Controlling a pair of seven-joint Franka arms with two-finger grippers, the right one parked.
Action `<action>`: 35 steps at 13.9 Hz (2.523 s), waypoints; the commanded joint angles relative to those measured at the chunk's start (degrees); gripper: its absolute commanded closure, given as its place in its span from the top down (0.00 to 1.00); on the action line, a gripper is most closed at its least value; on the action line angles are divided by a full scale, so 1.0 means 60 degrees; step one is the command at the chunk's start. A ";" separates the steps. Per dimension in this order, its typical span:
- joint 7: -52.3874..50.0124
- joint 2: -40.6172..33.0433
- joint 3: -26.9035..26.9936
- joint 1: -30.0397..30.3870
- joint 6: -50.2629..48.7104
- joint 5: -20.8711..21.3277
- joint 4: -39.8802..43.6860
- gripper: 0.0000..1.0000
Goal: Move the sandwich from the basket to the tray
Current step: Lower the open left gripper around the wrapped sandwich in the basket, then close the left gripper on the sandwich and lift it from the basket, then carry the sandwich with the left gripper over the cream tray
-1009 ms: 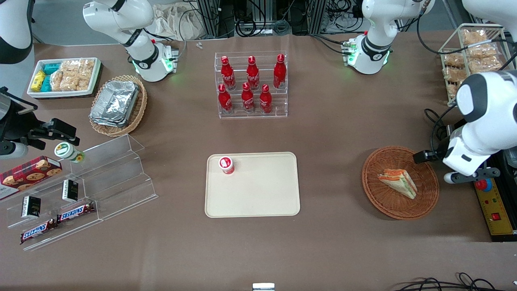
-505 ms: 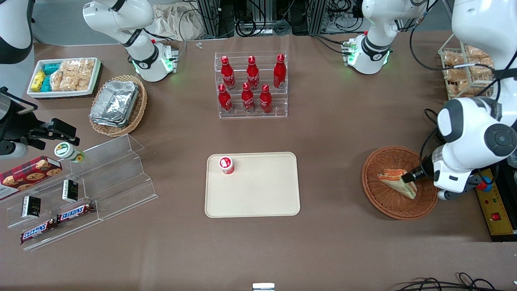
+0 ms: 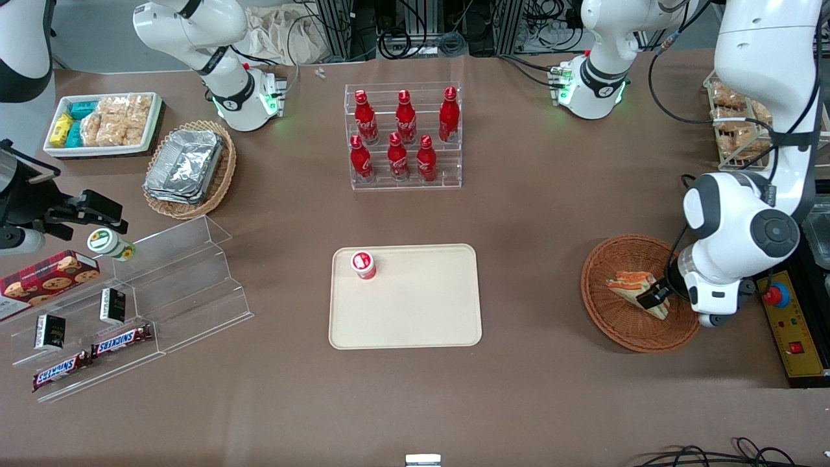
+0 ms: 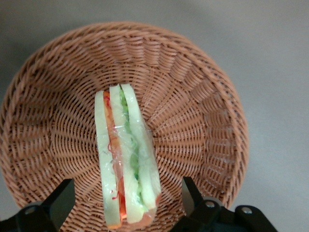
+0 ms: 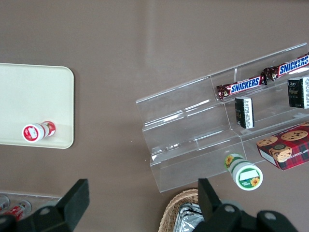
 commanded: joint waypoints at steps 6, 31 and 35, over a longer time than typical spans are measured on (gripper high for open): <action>-0.0258 -0.0222 0.0009 0.0092 0.1124 0.0083 -0.1093 0.62; 0.1851 -0.0853 -0.3361 -0.1031 -0.8516 0.0404 0.5469 0.00; 0.1881 -0.0269 -0.3361 -0.2161 -0.6980 0.0449 0.5411 0.00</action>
